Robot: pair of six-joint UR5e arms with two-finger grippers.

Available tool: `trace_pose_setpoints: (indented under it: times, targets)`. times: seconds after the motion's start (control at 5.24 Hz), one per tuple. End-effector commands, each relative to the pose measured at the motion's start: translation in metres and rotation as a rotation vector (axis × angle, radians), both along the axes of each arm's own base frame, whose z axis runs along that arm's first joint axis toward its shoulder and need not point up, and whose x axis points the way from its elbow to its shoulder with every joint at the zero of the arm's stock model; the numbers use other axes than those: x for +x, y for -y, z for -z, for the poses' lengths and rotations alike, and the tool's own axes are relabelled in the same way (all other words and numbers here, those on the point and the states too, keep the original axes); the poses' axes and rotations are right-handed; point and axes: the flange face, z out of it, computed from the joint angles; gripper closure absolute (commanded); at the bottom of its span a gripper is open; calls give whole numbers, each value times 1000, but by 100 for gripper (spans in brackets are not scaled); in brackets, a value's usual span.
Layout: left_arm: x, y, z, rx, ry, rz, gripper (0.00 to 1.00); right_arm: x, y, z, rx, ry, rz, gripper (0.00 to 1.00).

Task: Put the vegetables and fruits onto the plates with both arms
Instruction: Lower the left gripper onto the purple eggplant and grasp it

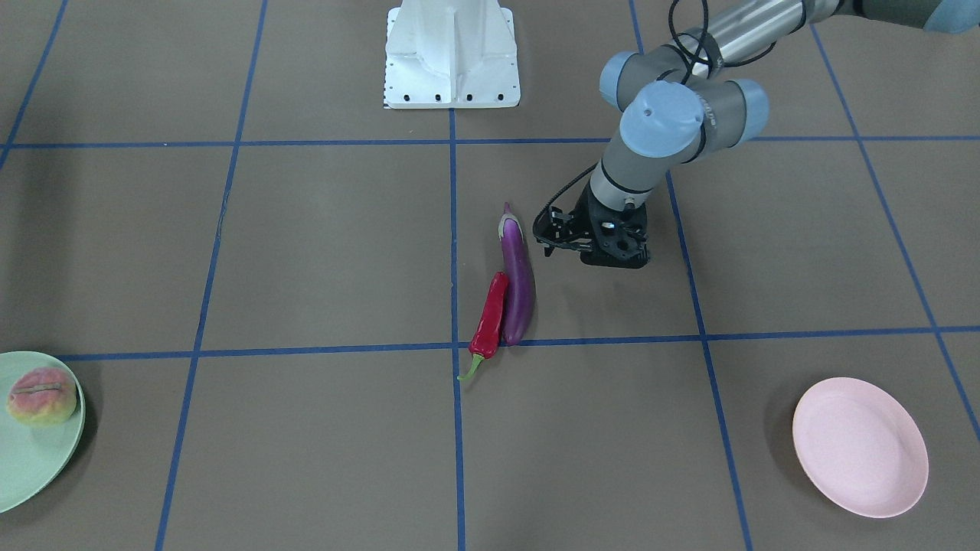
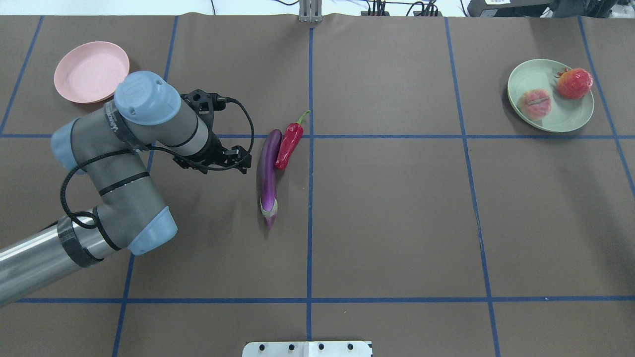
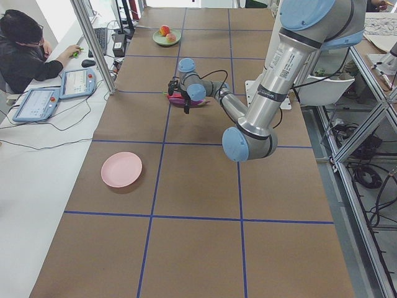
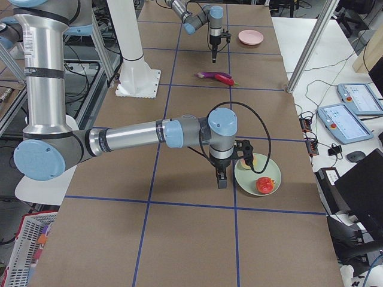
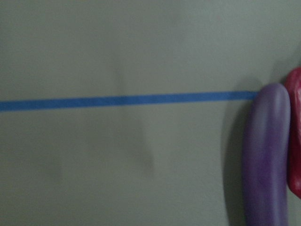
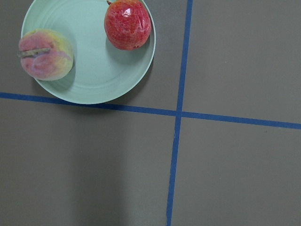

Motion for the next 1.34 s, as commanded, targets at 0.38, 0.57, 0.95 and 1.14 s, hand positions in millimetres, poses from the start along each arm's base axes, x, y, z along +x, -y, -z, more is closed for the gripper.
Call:
trace_pose_setpoints:
  times: [0.38, 0.57, 0.95, 1.14]
  targets:
    - [80, -12, 56, -61, 109, 18, 25, 0, 1, 3, 3, 4, -4, 0]
    - [80, -11, 52, -58, 114, 16, 28, -1, 1, 3, 3, 4, -2, 0]
    - [83, -9, 43, -66, 130, 13, 28, -1, 1, 5, 7, 6, -2, 0]
    - [84, -8, 40, -67, 136, 13, 29, -1, 1, 5, 6, 6, -3, 0]
